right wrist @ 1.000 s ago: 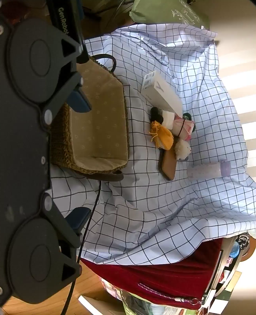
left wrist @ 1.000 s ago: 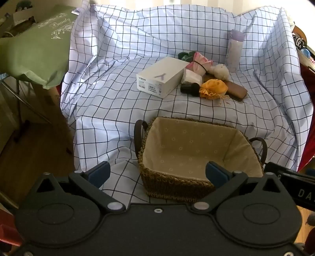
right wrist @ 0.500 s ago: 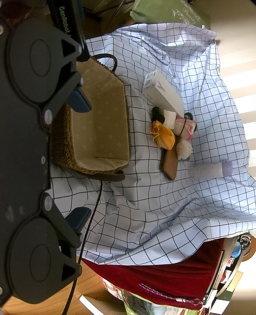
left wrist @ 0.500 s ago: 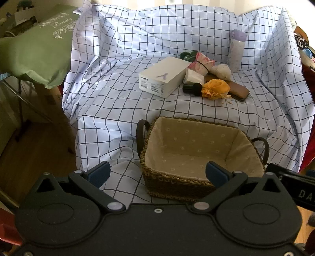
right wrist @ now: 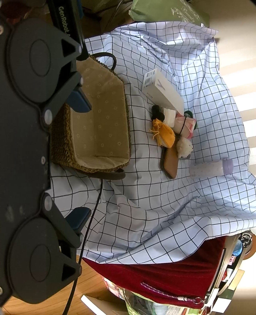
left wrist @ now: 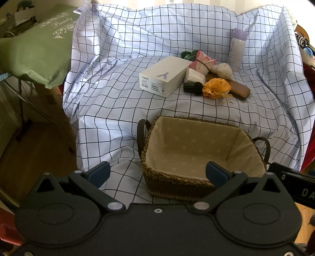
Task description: Organize soft objects
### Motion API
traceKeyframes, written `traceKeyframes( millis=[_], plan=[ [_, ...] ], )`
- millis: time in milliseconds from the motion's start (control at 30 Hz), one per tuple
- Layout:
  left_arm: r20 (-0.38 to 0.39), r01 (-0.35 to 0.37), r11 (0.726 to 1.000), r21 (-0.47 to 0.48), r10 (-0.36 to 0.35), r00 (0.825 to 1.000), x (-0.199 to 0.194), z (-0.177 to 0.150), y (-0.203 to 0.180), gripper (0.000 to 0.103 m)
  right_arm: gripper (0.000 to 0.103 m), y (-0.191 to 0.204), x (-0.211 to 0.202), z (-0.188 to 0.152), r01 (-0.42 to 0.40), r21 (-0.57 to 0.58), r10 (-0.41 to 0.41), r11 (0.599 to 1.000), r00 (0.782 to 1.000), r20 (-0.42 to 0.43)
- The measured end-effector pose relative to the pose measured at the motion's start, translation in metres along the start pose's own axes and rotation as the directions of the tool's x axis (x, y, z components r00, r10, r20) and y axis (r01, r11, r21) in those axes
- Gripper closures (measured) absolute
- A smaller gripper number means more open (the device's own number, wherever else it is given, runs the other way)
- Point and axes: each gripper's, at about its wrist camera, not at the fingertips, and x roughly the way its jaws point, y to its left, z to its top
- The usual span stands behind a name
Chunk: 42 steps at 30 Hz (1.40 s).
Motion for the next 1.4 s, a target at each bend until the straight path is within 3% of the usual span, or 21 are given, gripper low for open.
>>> traceKeyframes(
  millis=[1400],
  plan=[
    [-0.008,-0.001,1.000,0.001,0.001,1.000,0.0007,-0.0023,0.0027,0.003,0.000,0.0004,0.0012,-0.0013,0.009,0.013,-0.009,1.000,1.000,-0.005]
  ],
)
